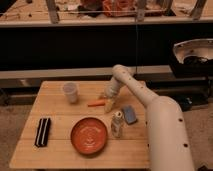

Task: Place the pepper in the ceramic bowl

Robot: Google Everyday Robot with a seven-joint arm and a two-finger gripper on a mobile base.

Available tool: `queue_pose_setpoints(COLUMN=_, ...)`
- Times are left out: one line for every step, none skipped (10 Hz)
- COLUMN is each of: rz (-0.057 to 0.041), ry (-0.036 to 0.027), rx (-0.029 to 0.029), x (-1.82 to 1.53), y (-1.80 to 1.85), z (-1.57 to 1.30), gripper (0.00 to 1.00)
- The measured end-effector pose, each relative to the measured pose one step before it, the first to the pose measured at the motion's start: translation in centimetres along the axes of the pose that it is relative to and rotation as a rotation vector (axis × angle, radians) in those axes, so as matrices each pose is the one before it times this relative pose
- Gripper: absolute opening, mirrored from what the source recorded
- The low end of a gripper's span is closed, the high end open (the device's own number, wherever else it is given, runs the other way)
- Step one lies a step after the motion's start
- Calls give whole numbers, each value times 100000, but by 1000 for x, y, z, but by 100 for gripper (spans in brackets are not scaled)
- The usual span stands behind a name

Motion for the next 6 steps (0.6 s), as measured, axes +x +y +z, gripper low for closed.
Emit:
queue_pose_setpoints(rz=79, ry=3, rx=-39, x=-280, y=-213, z=91, gripper=44)
queue_pose_setpoints(rz=375, ry=-29, rx=-186, x=4, y=-35, z=-97, gripper=35)
queue_pose_setpoints(rz=217, ry=41, rx=-655, x=80, y=173, z=-108, gripper=21)
queue_pose_setpoints(rz=-654, ry=171, rx=-246, x=-445, y=-29, z=-283, gripper=12)
queue_pose_setpoints(rz=-669, ry=192, rx=-170, x=-727, y=-144, z=-377, gripper=5)
queue_pose_setpoints(rz=-588, ry=402, rx=-625, x=-1033, y=313, z=-959, gripper=1)
